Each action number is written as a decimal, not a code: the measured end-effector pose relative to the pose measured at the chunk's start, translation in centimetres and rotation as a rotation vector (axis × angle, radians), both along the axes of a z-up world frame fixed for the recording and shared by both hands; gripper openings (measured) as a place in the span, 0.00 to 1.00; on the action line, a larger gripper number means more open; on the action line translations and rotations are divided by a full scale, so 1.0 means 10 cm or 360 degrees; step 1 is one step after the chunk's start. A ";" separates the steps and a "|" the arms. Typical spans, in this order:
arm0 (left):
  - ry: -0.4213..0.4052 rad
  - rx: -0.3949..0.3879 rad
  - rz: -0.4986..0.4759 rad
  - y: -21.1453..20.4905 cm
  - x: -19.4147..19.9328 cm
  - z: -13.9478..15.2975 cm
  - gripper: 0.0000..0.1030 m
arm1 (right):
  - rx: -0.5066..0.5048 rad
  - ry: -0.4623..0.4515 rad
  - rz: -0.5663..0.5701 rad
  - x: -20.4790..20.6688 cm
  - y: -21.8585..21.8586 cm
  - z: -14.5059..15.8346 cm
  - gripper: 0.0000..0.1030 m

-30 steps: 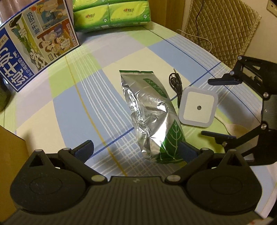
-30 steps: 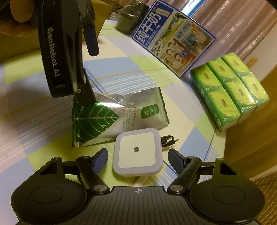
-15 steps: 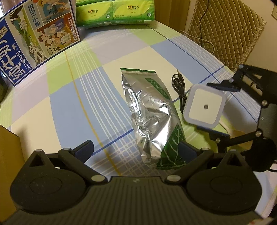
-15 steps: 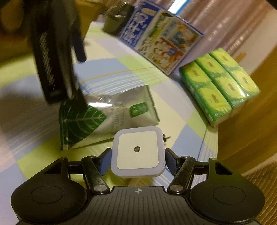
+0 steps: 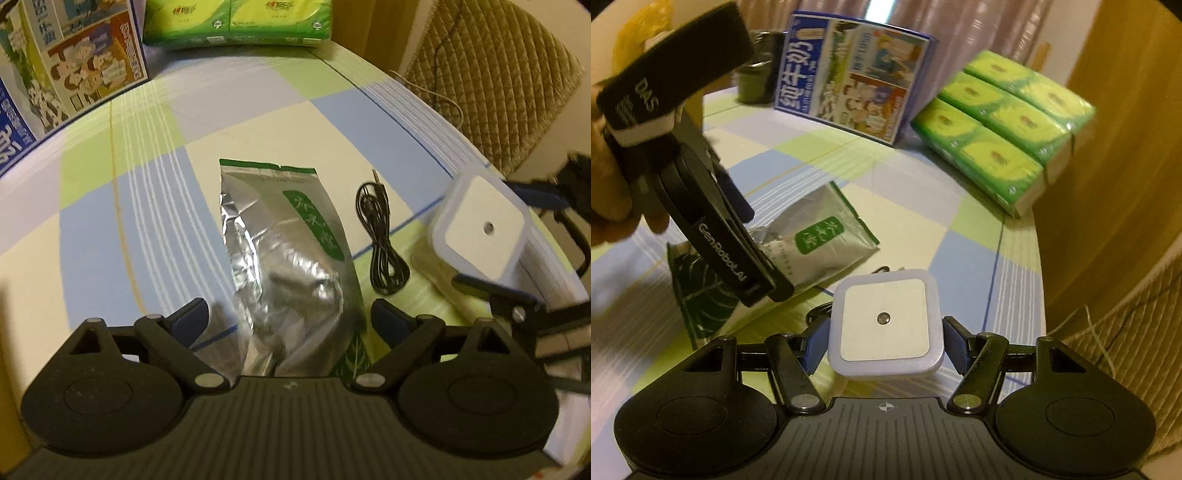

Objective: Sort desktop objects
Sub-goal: 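Grasp the silver tea bag with the left gripper while the right grasps the white night light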

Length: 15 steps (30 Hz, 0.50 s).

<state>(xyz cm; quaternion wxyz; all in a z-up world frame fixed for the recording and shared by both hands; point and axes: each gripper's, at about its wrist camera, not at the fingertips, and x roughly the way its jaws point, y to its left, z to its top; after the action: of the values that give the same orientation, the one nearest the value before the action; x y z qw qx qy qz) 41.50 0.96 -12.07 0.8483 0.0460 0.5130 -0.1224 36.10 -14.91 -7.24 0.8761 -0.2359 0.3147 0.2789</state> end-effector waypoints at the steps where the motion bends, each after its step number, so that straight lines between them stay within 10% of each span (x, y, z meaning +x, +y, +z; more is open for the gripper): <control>1: 0.0005 -0.0013 0.0015 0.00 0.03 -0.02 0.90 | 0.0019 0.0018 -0.0019 0.03 -0.01 -0.01 0.60; 7: 0.0044 -0.0027 0.0058 -0.01 0.13 -0.09 0.82 | 0.0137 0.0166 -0.0123 0.11 -0.10 0.03 0.60; 11: 0.0090 -0.0043 0.0059 0.00 0.05 -0.02 0.53 | 0.0189 0.0235 -0.0159 0.04 -0.13 0.14 0.60; 15: 0.0124 -0.0001 0.0065 0.02 -0.20 0.05 0.46 | 0.0319 0.0394 -0.0229 -0.11 -0.15 0.28 0.60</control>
<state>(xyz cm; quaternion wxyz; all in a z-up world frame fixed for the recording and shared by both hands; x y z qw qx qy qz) 39.45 1.19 -11.54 0.8300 0.0305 0.5466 -0.1069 35.01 -16.45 -4.40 0.8674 -0.0883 0.4069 0.2724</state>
